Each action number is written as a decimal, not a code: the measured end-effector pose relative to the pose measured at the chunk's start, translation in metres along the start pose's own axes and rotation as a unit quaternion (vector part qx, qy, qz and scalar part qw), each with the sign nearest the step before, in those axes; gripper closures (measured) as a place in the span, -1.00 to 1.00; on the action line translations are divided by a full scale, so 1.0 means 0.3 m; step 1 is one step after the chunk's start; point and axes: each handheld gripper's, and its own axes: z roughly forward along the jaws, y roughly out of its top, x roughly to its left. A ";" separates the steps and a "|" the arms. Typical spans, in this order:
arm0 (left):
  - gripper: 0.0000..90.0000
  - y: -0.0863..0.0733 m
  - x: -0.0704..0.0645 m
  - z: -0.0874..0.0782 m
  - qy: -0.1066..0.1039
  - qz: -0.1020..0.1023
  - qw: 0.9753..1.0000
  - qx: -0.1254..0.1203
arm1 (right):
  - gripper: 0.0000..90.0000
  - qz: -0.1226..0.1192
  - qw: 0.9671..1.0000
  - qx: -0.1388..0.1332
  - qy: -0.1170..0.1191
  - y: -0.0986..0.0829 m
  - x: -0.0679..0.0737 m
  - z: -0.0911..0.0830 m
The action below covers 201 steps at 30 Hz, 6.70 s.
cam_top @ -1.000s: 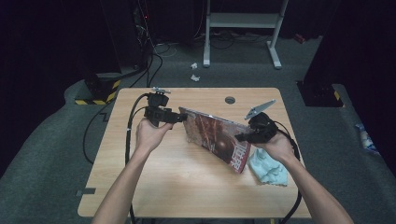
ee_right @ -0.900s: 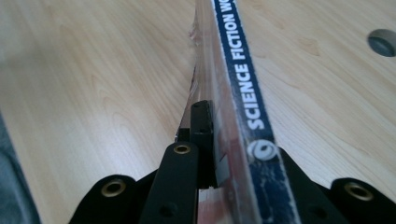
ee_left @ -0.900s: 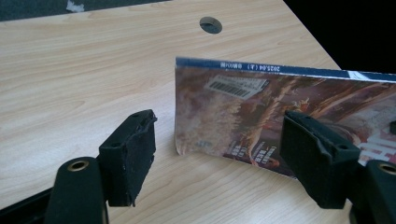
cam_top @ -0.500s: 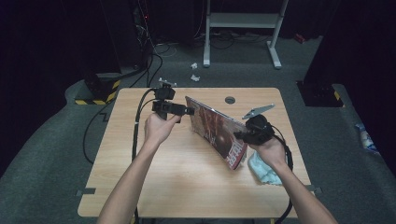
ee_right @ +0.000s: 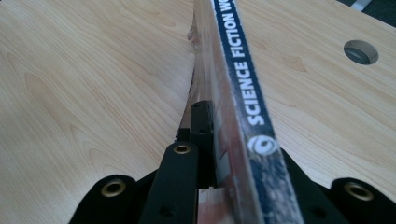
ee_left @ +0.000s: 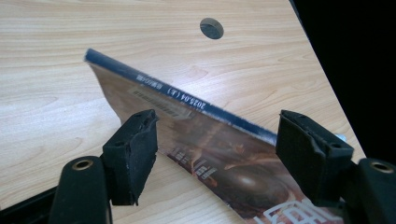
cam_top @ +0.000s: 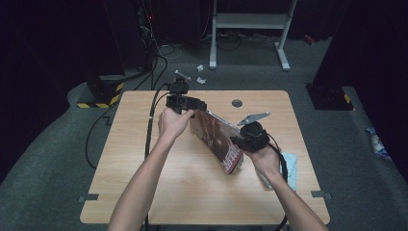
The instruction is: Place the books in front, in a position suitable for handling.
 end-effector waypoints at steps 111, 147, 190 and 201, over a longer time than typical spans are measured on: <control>0.87 -0.049 -0.043 -0.044 -0.023 0.087 0.996 0.018 | 0.07 -0.098 0.995 0.012 -0.028 -0.143 0.079 0.131; 0.87 -0.098 -0.075 -0.072 -0.042 0.184 0.980 0.057 | 0.33 0.057 0.989 0.113 -0.077 -0.445 -0.240 0.129; 0.87 -0.124 -0.145 -0.028 -0.079 0.208 0.971 0.088 | 0.90 -0.016 0.998 -0.066 0.006 -0.131 -0.050 0.070; 0.87 -0.137 -0.175 -0.020 -0.088 0.217 0.968 0.090 | 0.90 -0.026 0.996 -0.089 0.015 -0.070 -0.011 0.064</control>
